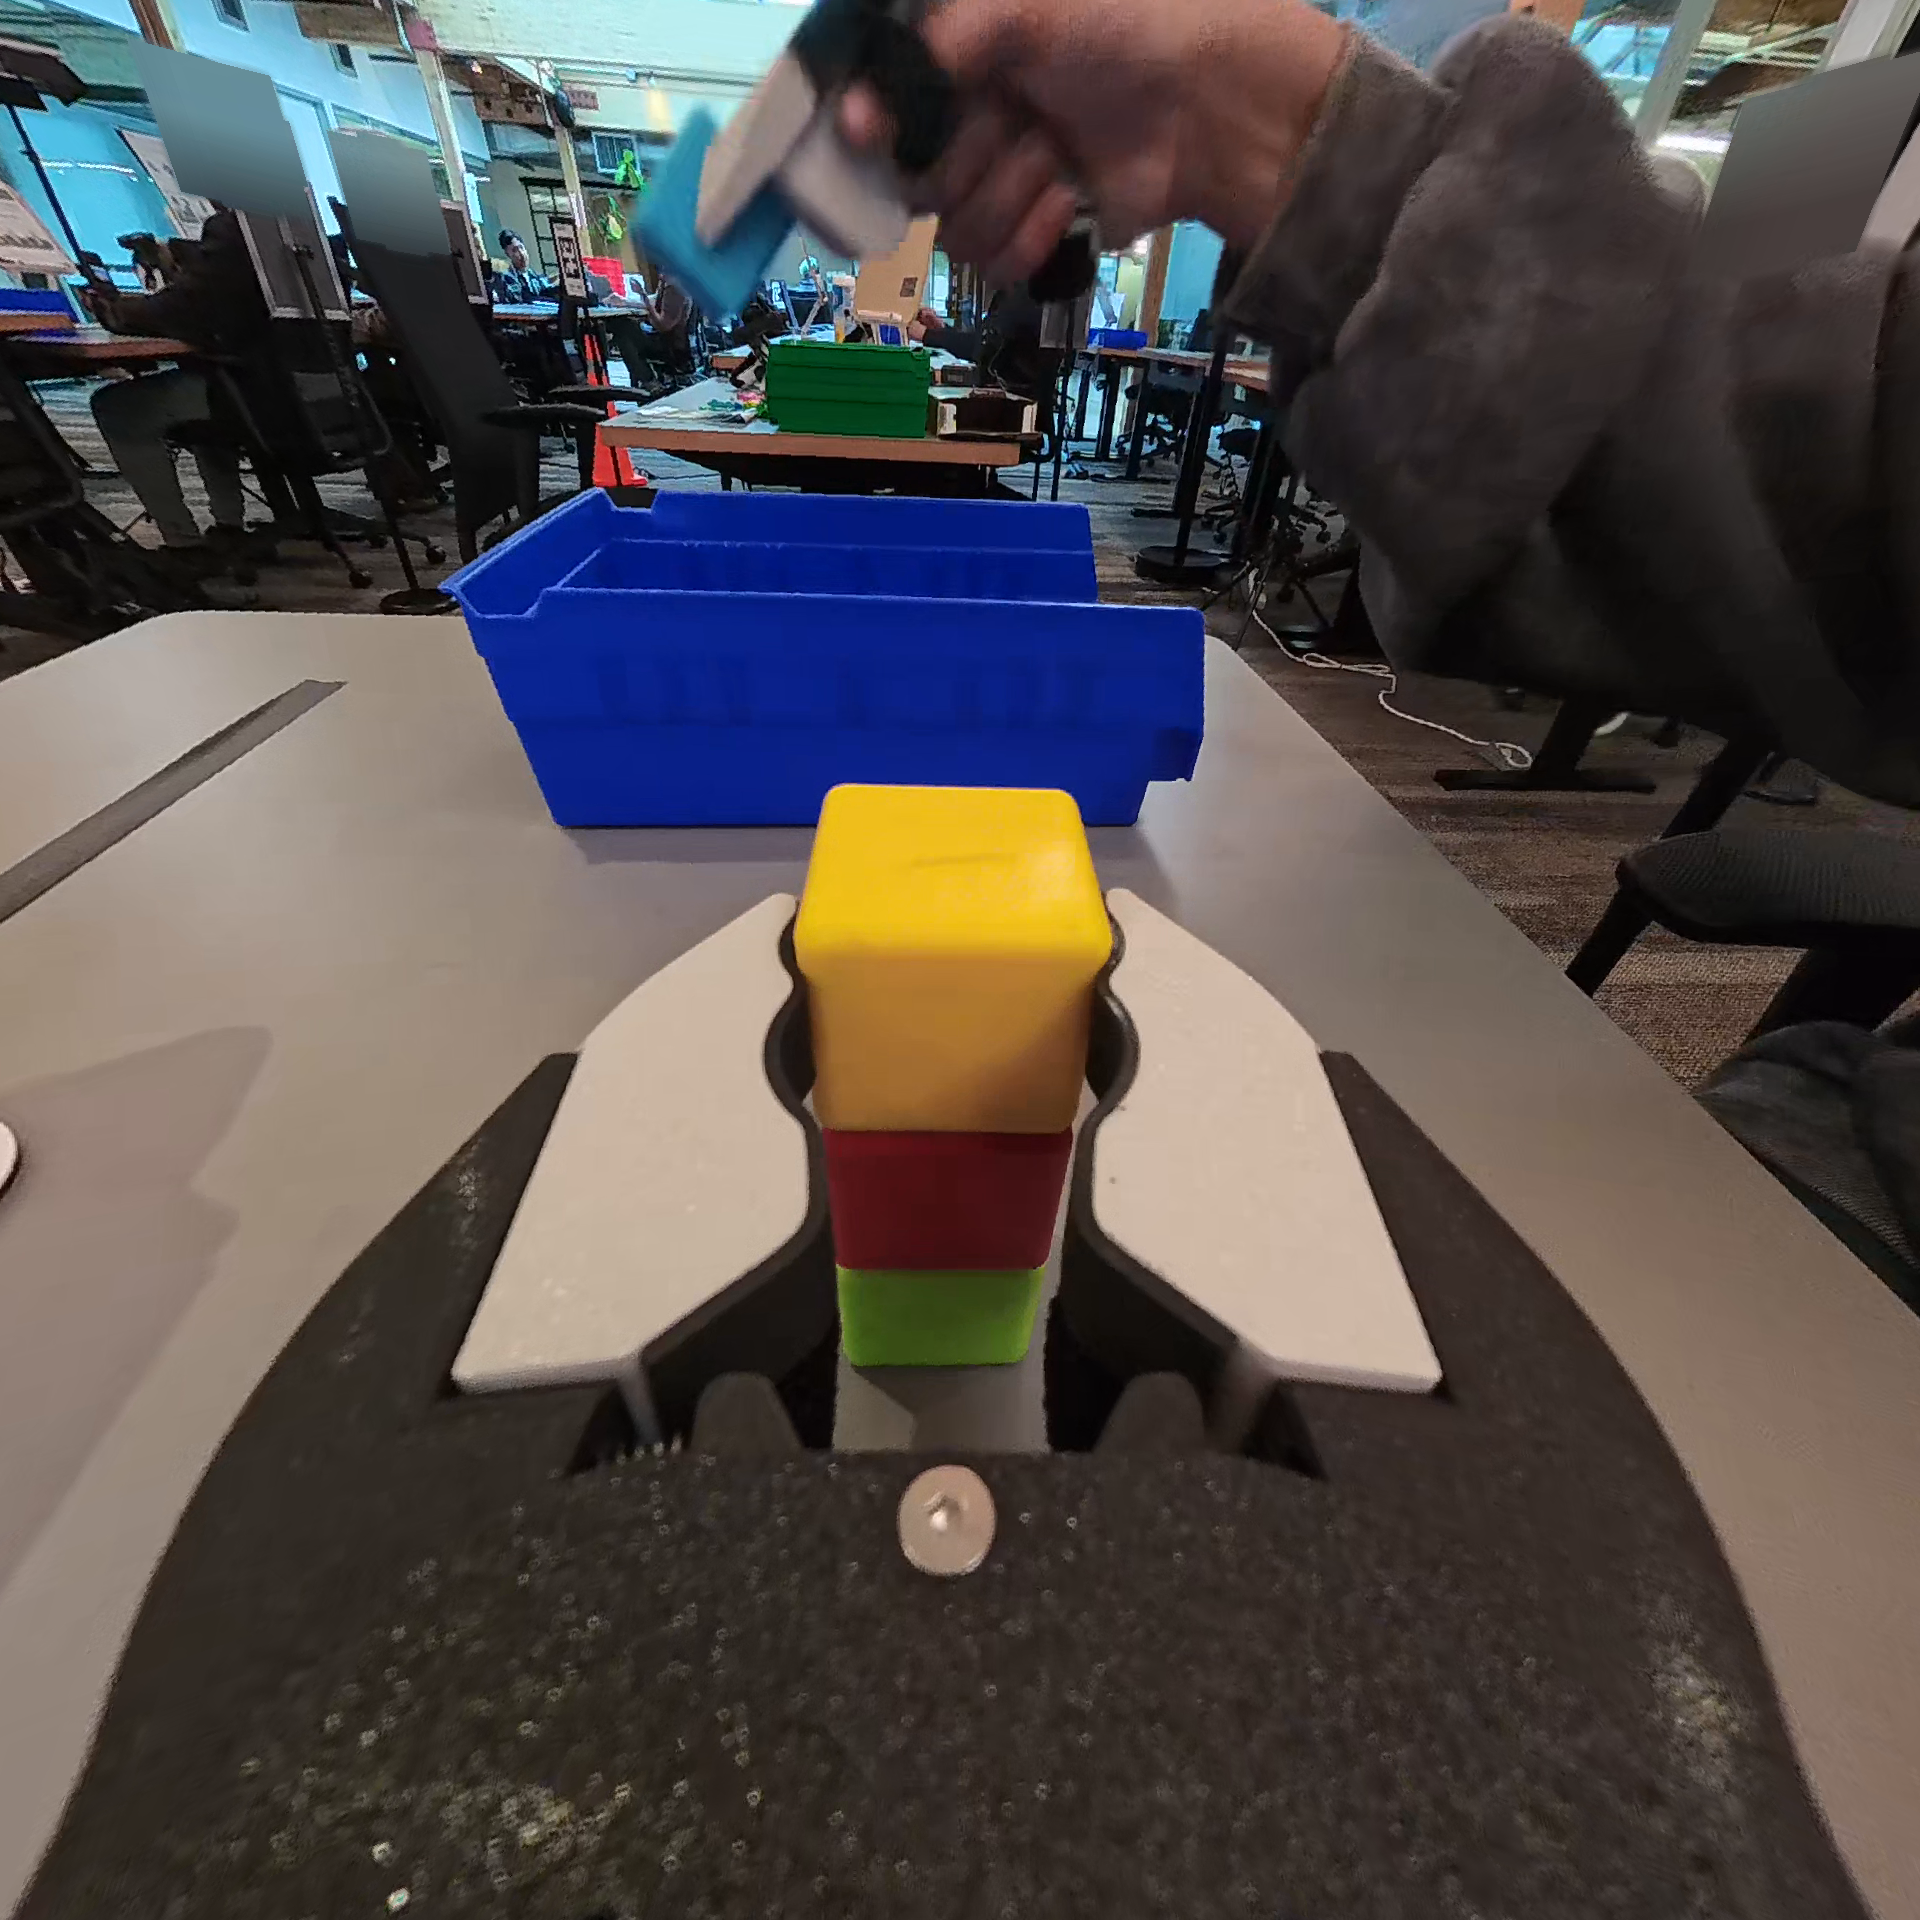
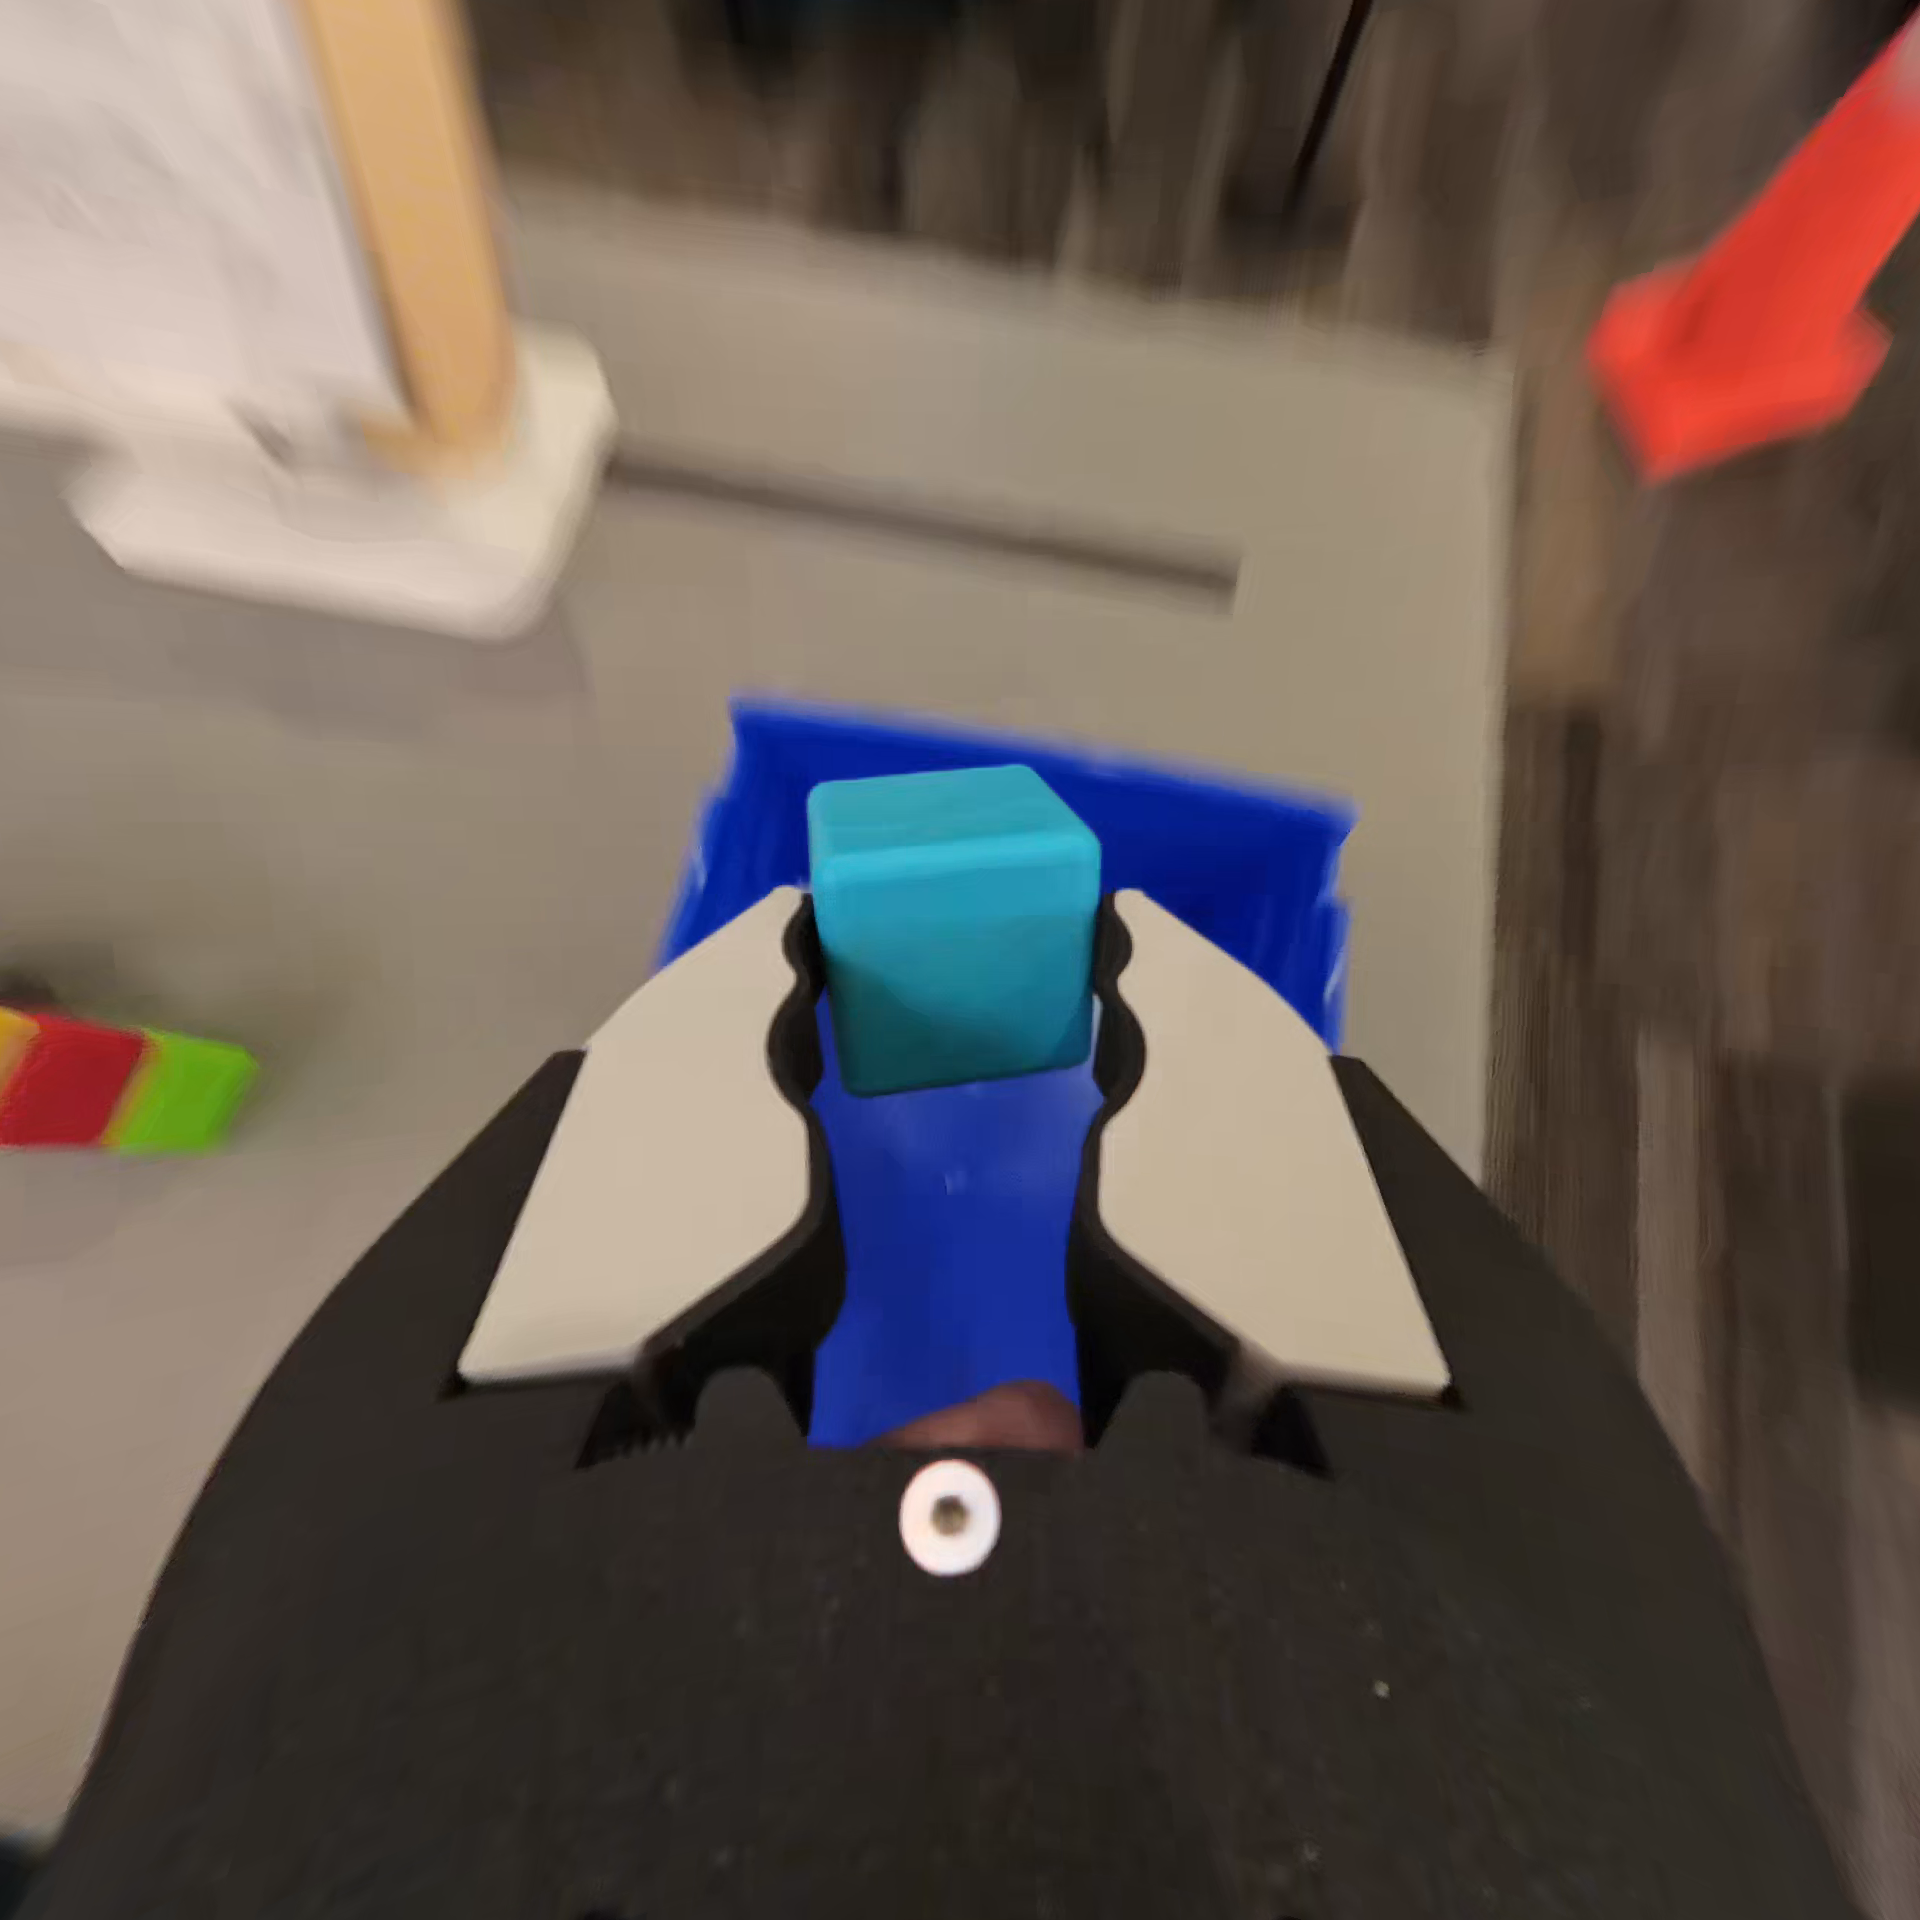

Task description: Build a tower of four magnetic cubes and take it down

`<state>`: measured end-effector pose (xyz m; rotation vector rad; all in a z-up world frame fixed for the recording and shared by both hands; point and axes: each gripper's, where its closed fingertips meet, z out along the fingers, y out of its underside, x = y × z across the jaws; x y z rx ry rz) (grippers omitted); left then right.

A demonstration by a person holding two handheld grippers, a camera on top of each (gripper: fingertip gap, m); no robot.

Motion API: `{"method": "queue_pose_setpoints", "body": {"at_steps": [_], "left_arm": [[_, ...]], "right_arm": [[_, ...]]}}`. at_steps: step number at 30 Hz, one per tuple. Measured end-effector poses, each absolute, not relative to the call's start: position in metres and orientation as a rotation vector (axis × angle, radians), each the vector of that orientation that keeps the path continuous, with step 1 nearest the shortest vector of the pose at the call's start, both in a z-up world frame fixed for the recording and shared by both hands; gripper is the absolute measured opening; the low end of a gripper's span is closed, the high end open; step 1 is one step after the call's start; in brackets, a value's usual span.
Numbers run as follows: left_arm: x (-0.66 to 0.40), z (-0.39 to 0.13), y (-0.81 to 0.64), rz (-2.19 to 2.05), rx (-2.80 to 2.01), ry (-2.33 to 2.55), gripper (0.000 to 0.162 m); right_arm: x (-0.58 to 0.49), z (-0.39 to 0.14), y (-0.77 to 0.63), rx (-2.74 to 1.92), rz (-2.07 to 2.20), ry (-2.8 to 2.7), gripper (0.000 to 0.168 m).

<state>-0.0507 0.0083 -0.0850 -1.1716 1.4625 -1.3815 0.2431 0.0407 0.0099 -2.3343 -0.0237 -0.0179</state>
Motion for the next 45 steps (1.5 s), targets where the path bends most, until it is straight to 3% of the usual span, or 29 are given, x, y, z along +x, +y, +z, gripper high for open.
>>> {"method": "queue_pose_setpoints", "body": {"at_steps": [7, 15, 22, 24, 31, 33, 38, 40, 45], "left_arm": [[-0.05, -0.085, 0.006, -1.4, -1.166, 1.457, 0.05], [-0.05, -0.085, 0.005, -1.399, -1.167, 1.461, 0.05], [-0.049, -0.085, 0.005, -1.402, -1.168, 1.459, 0.05], [-0.049, -0.085, 0.006, -1.407, -1.171, 1.45, 0.05], [-0.051, -0.084, 0.007, -1.42, -1.186, 1.44, 0.05], [-0.052, -0.085, 0.006, -1.41, -1.184, 1.447, 0.051], [-0.06, -0.074, 0.013, -1.391, -1.186, 1.392, 0.07], [-0.064, -0.079, 0.012, -1.351, -1.216, 1.423, 0.085], [-0.065, -0.115, 0.004, -1.181, -1.307, 1.618, 0.089]], "right_arm": [[0.27, -0.109, 0.061, -2.804, -0.093, 0.053, 0.051], [0.301, -0.173, 0.066, -2.97, -0.181, 0.204, 0.051], [0.313, -0.171, 0.069, -2.93, -0.285, 0.18, 0.05], [0.305, -0.161, 0.07, -2.871, -0.239, 0.144, 0.065], [0.198, -0.044, -0.007, -2.153, -0.083, -0.033, 0.065], [0.161, -0.031, -0.058, -1.973, -0.021, -0.022, 0.061], [0.06, -0.096, -0.153, -1.898, 0.31, 0.031, 0.067], [0.031, -0.119, -0.182, -1.863, 0.411, 0.068, 0.064], [0.001, -0.108, -0.215, -1.767, 0.568, 0.069, 0.059]]}}
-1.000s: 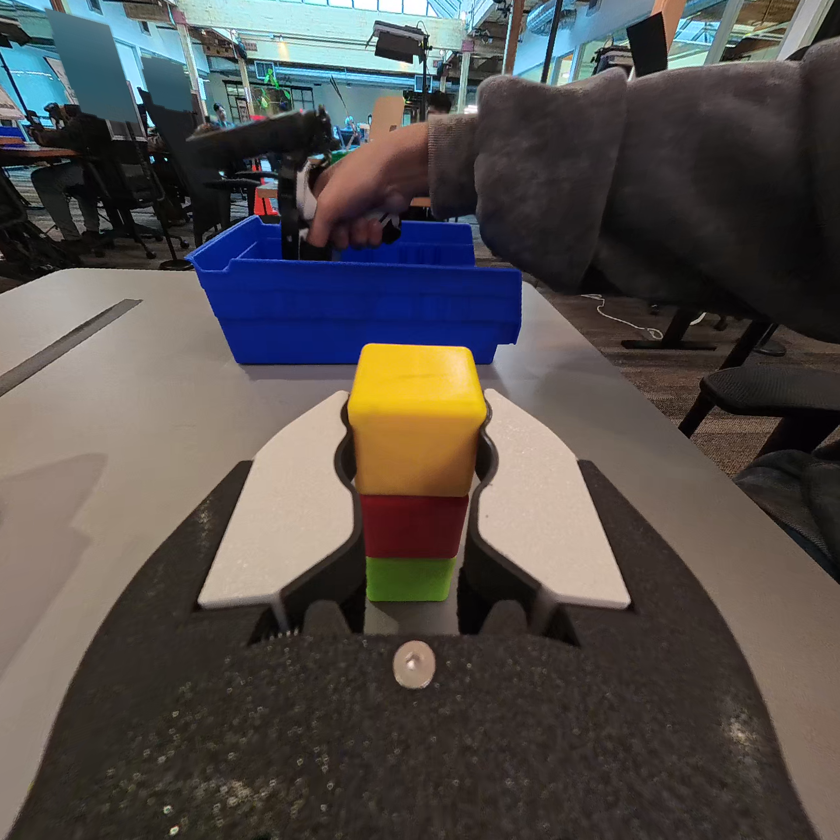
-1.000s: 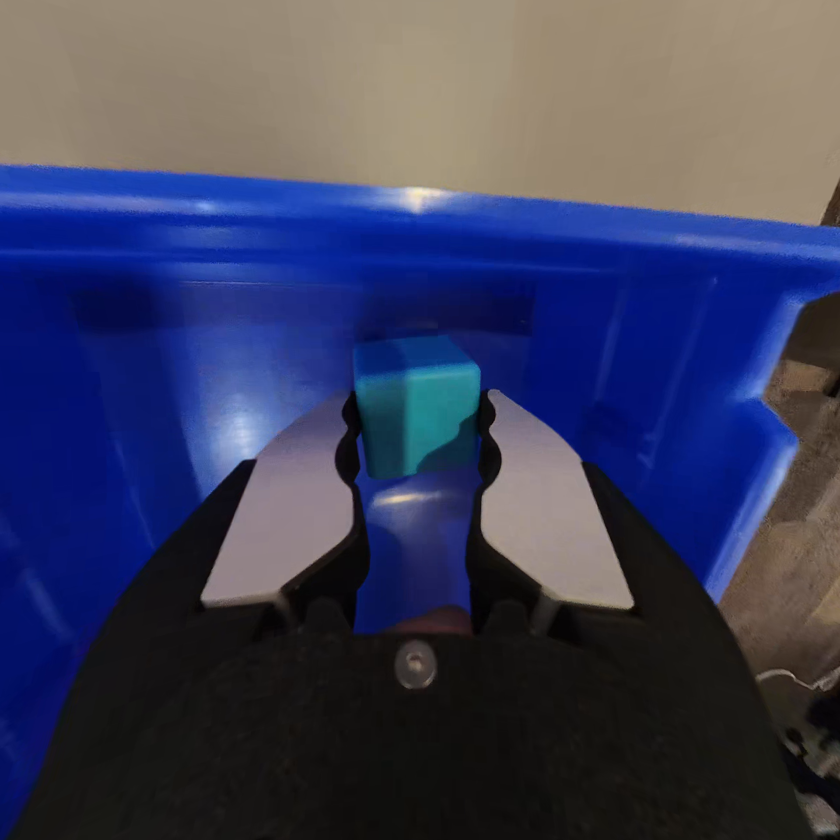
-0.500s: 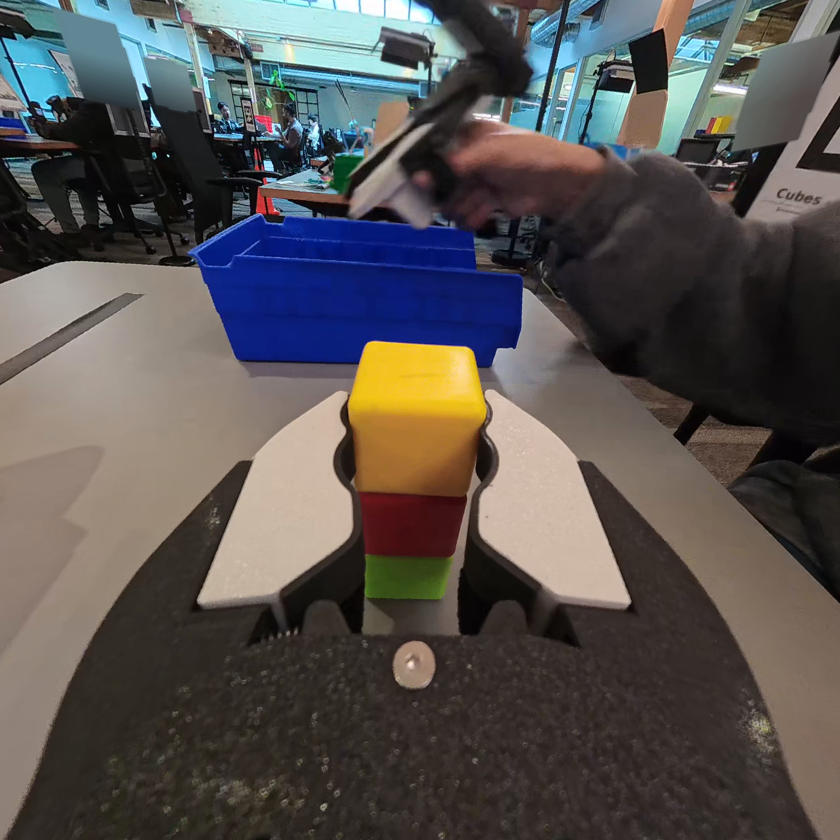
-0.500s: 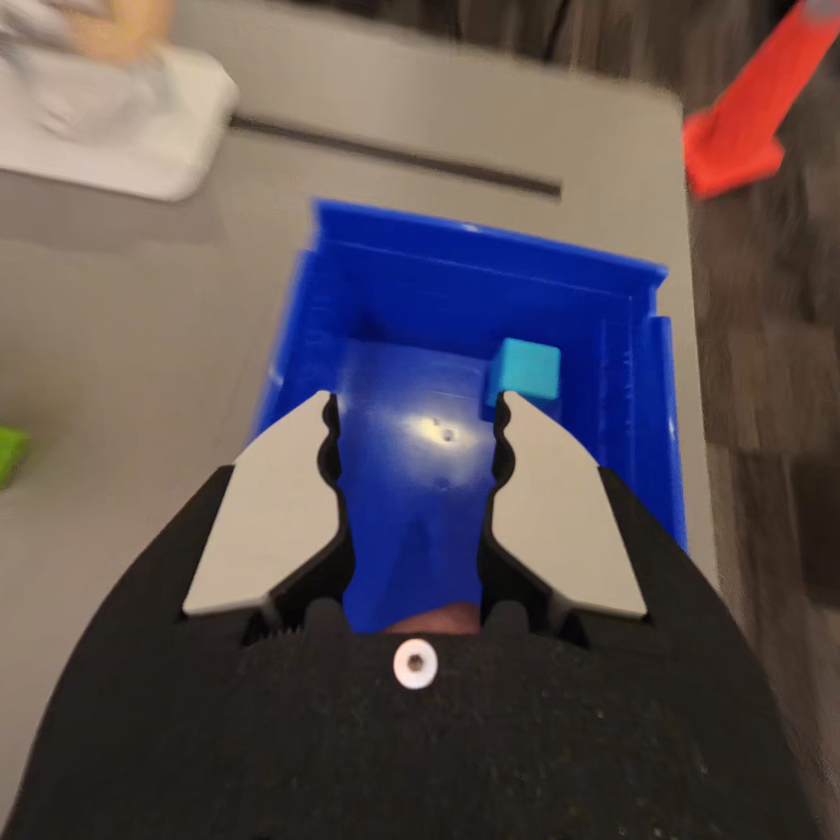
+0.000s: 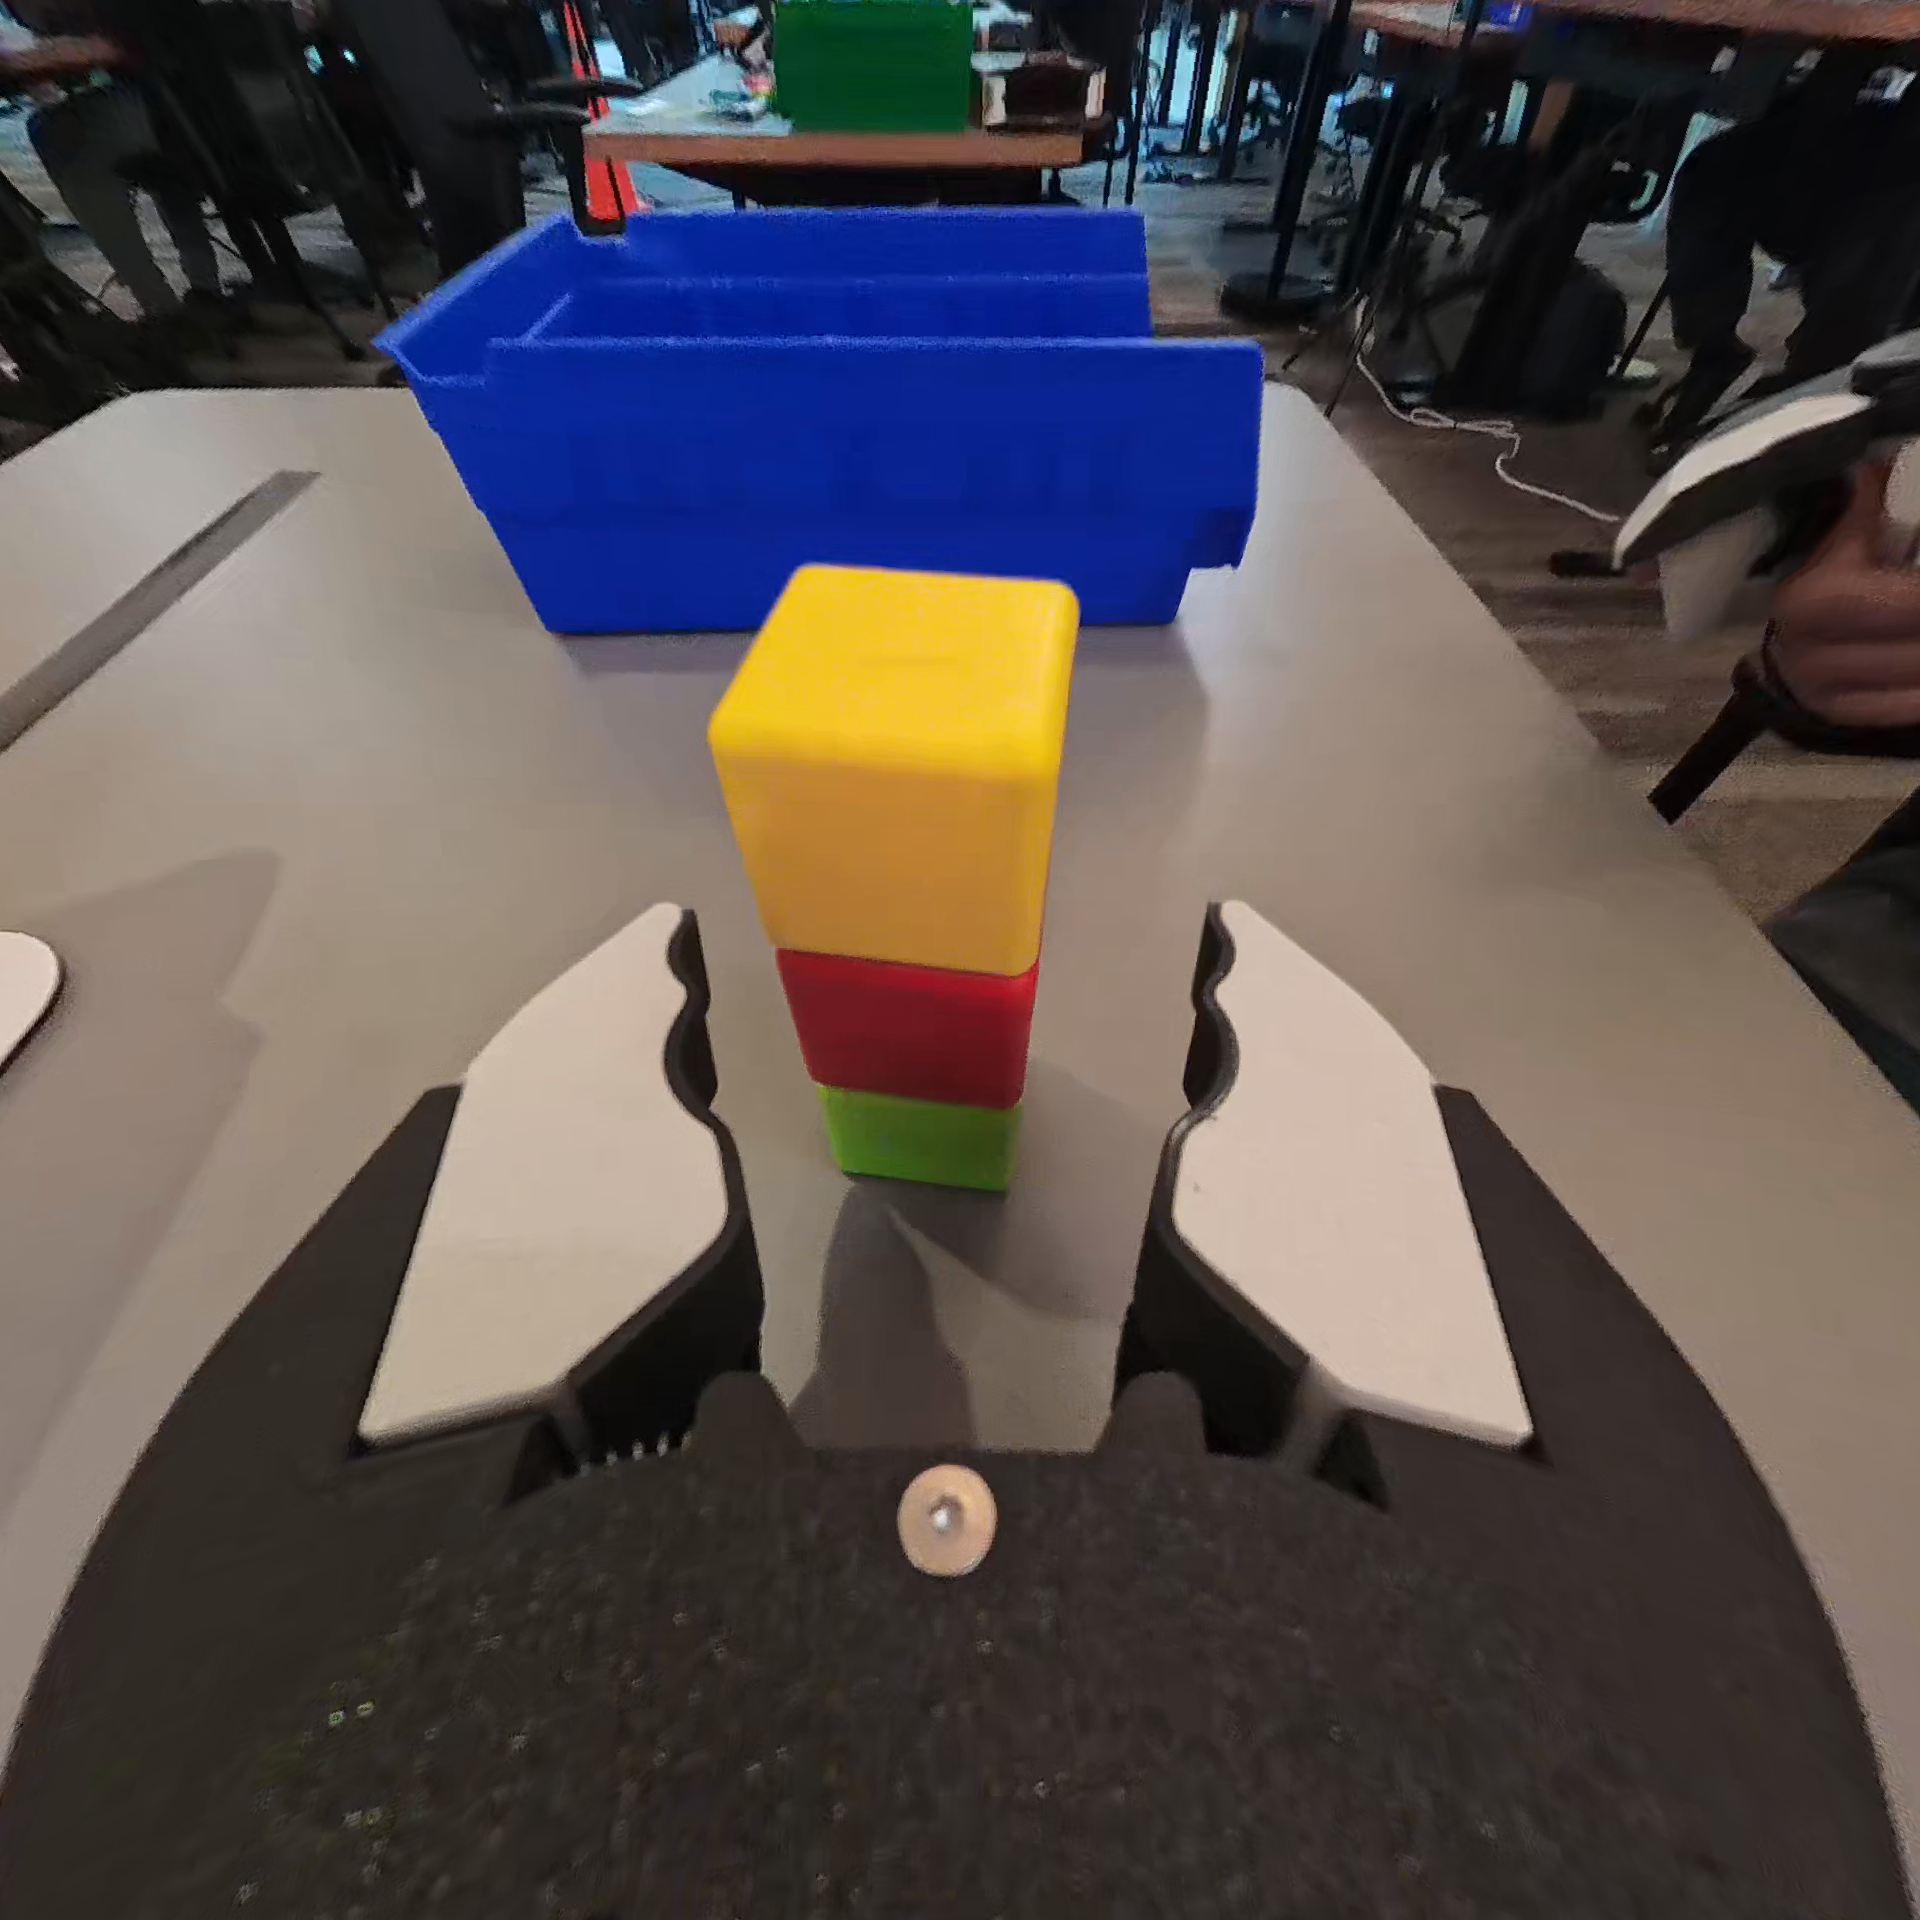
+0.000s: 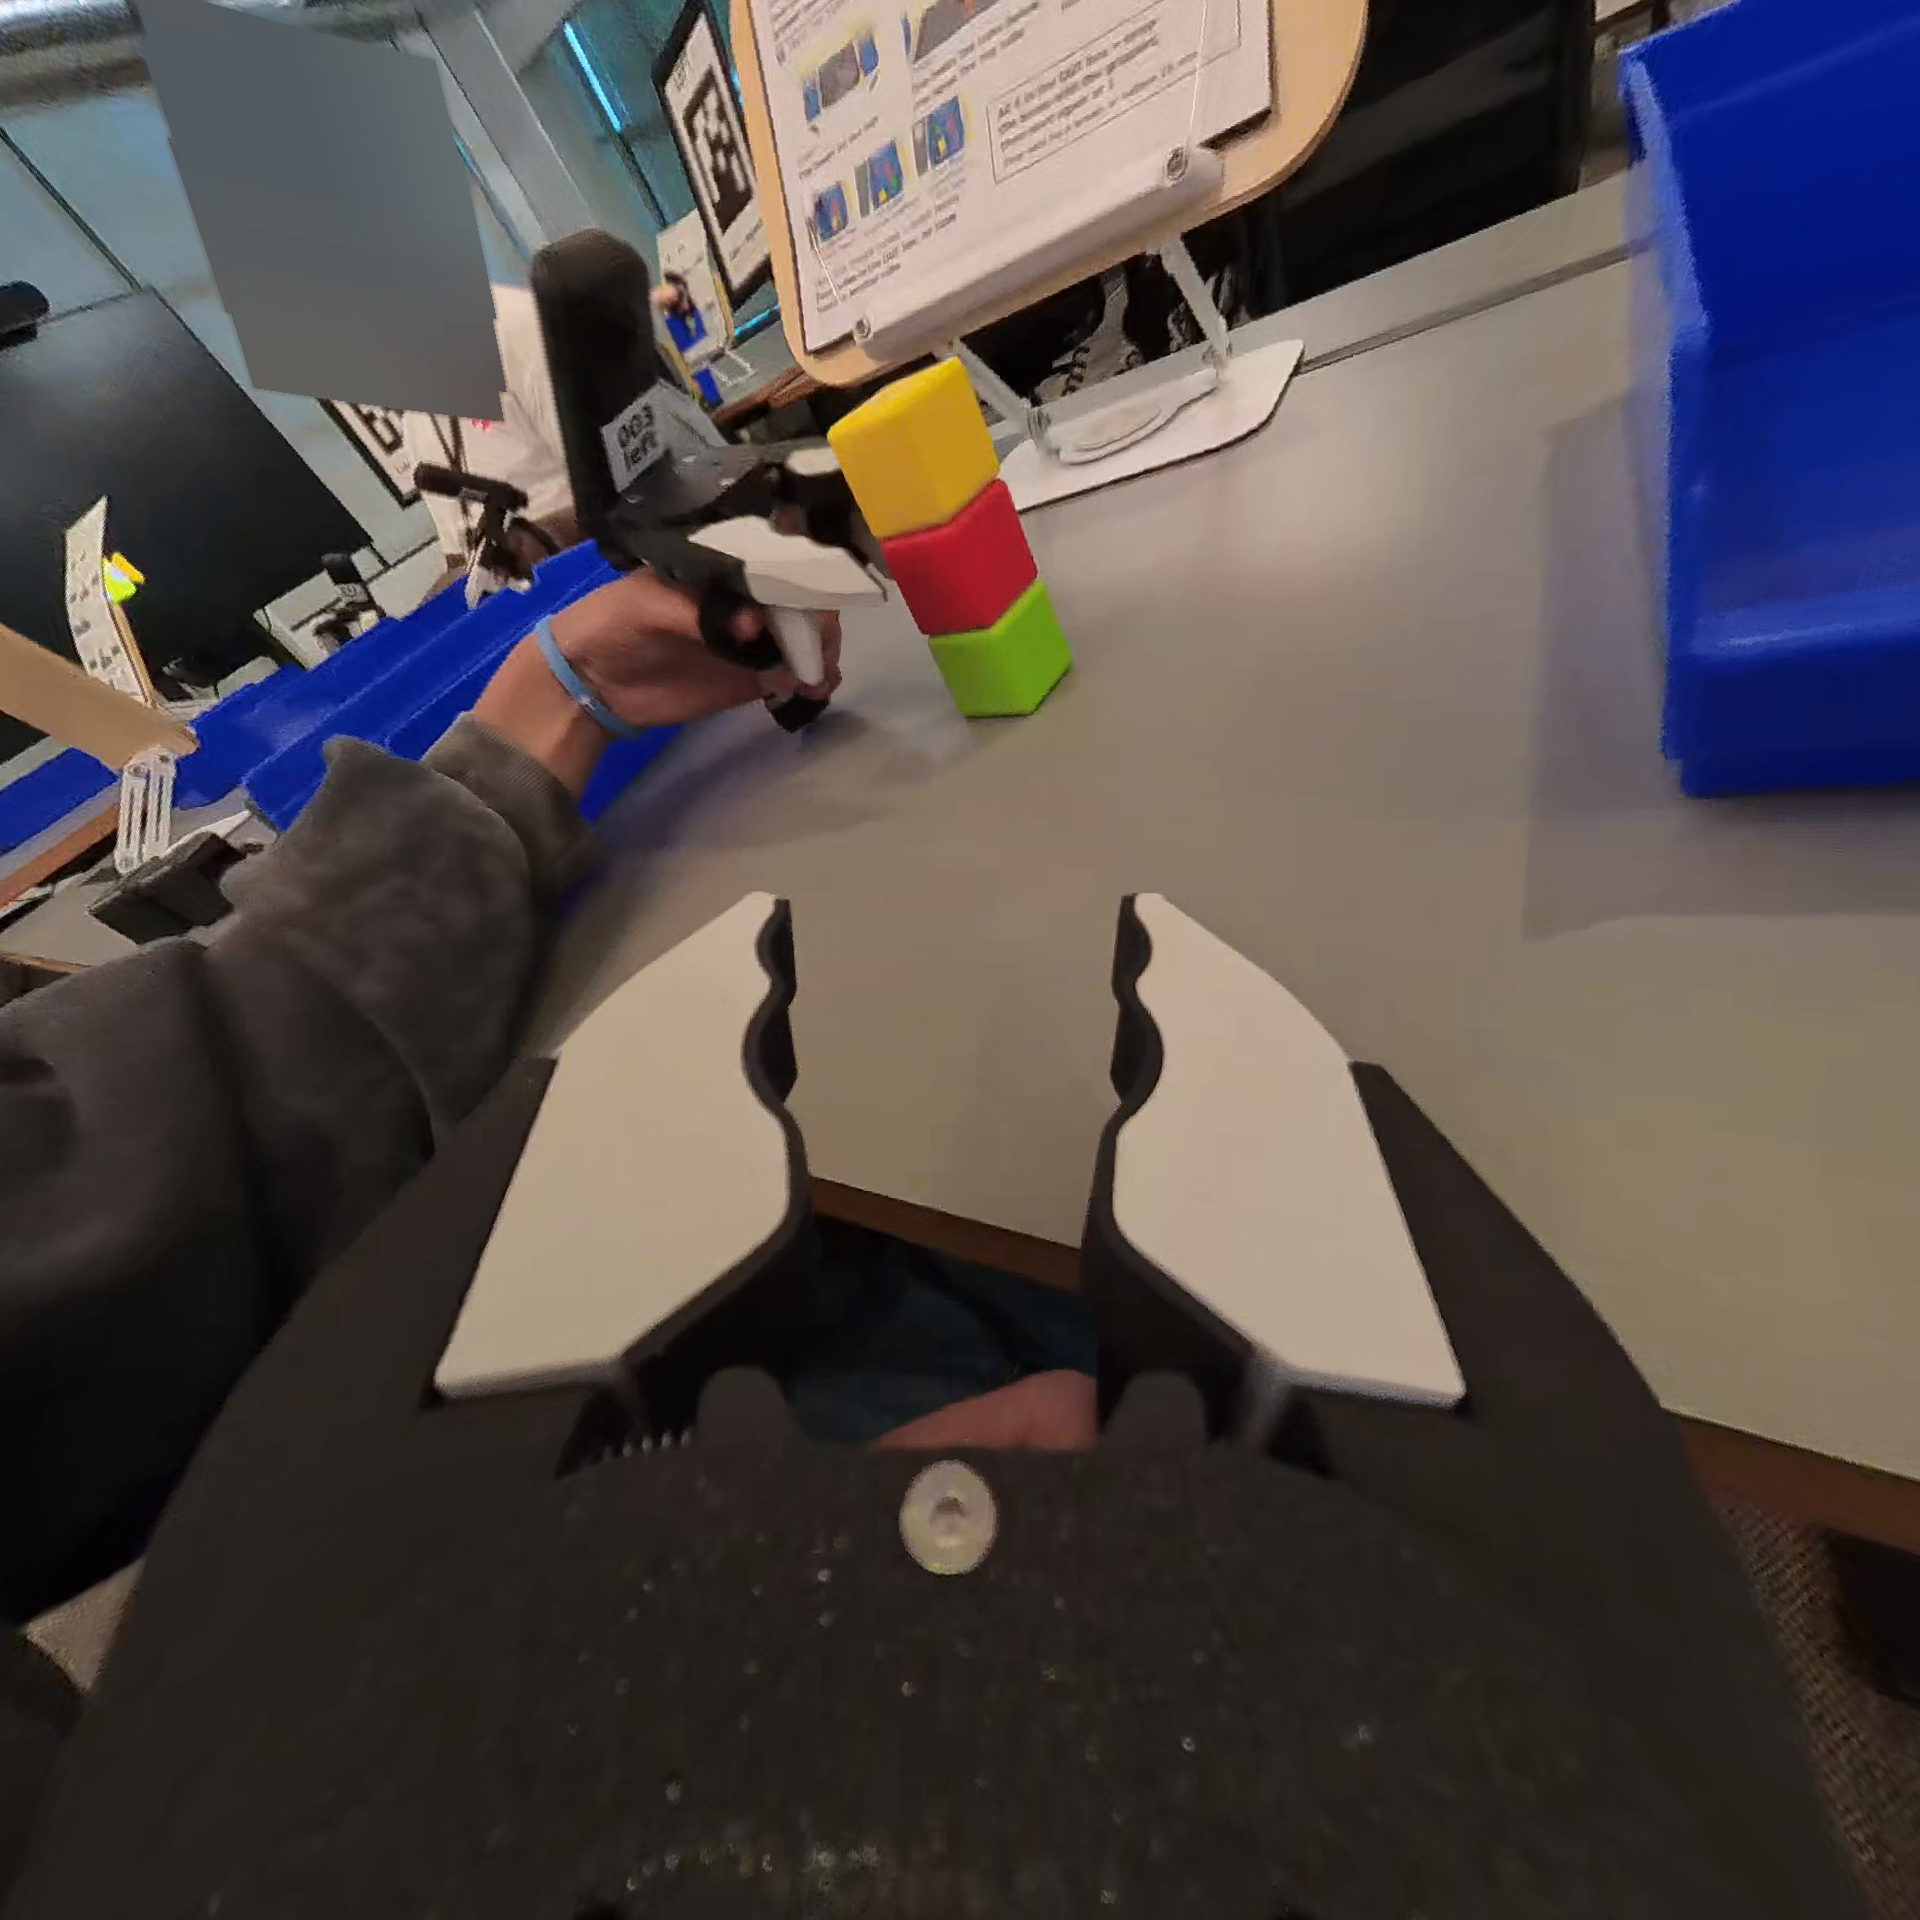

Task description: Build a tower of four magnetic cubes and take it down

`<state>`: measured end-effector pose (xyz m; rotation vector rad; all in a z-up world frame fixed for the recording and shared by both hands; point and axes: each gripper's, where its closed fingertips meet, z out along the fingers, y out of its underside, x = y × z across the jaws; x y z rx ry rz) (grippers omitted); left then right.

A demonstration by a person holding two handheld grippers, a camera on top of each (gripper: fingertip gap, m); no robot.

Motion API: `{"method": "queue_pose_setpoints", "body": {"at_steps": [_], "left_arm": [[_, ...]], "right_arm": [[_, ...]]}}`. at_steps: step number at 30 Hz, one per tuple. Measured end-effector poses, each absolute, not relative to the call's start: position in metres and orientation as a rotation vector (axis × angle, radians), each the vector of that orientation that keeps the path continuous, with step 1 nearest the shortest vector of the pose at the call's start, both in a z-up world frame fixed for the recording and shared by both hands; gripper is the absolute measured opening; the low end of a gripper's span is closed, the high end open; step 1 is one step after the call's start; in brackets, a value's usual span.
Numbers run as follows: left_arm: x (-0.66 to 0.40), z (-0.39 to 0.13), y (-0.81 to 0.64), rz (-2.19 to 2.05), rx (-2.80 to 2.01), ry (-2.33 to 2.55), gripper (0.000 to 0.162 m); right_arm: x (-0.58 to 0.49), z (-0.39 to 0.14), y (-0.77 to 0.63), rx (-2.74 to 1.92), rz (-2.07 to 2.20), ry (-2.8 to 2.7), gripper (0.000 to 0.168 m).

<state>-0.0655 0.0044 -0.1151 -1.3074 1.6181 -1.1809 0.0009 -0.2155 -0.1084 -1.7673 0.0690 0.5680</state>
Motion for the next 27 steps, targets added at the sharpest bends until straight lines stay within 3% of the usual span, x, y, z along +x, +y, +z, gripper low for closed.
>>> {"method": "queue_pose_setpoints", "body": {"at_steps": [7, 12, 13, 23, 27], "left_arm": [[-0.051, -0.122, 0.013, -1.17, -1.383, 1.595, 0.07], [-0.044, -0.151, 0.001, -1.017, -1.432, 1.785, 0.073], [-0.043, -0.156, 0.004, -0.957, -1.447, 1.794, 0.058], [-0.043, -0.157, -0.005, -0.977, -1.405, 1.851, 0.057], [-0.043, -0.157, -0.007, -0.976, -1.392, 1.861, 0.057]], "right_arm": [[-0.003, -0.118, -0.212, -1.815, 0.628, 0.017, 0.06], [-0.015, -0.125, -0.209, -1.847, 0.599, -0.055, 0.061], [-0.017, -0.125, -0.207, -1.85, 0.596, -0.062, 0.061], [-0.036, -0.099, -0.156, -1.818, 0.578, -0.199, 0.058], [-0.047, -0.076, -0.098, -1.769, 0.568, -0.458, 0.065]]}}
